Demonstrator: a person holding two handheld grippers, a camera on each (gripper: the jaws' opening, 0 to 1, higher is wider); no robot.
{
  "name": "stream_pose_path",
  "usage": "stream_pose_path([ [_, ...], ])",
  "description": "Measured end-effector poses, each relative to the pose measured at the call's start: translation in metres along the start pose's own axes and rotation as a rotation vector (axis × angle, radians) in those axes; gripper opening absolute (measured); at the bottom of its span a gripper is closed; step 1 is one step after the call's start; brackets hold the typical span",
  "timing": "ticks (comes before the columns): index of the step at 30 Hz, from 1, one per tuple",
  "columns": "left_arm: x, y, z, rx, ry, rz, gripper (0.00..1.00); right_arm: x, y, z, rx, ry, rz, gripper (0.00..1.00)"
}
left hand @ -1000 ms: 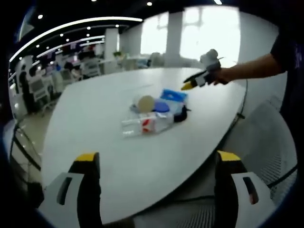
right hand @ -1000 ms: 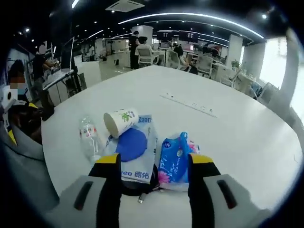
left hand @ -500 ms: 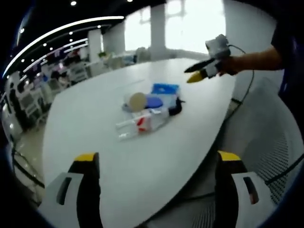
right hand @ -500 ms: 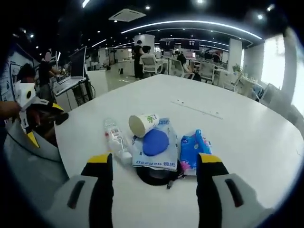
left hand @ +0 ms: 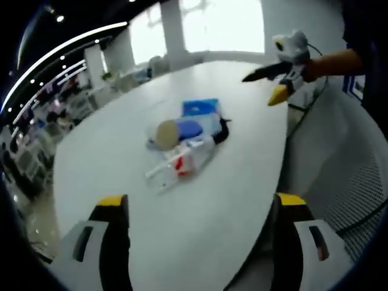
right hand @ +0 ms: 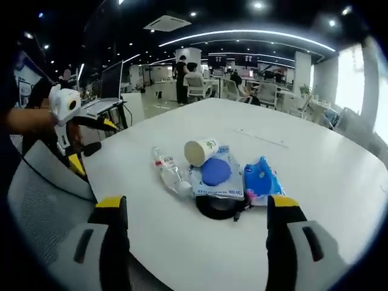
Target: Arrange the tabletop items into an orderly group along one side of the table until the central work area is clear of visible clutter.
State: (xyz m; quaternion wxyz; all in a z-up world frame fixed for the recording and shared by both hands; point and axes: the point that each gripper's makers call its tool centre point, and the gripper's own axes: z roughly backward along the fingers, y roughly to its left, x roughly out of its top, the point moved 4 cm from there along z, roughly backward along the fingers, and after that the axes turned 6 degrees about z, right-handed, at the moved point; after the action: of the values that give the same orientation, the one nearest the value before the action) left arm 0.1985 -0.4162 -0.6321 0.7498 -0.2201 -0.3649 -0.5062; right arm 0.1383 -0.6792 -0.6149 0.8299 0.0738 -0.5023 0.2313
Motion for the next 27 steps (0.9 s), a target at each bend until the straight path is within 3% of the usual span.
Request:
stream_pose_path([
  [11, 0.019, 0.013, -0.034, -0.082, 0.083, -0.174, 0.94, -0.009, 0.011, 0.02, -0.011, 0.001, -0.04, 1.0],
  [13, 0.018, 0.014, -0.04, -0.106, 0.12, -0.226, 0.93, -0.011, 0.015, 0.024, -0.002, 0.002, -0.053, 1.0],
  [27, 0.028, 0.028, -0.069, -0.174, 0.196, -0.317, 0.85, -0.021, 0.025, 0.033, -0.015, 0.006, -0.039, 1.0],
])
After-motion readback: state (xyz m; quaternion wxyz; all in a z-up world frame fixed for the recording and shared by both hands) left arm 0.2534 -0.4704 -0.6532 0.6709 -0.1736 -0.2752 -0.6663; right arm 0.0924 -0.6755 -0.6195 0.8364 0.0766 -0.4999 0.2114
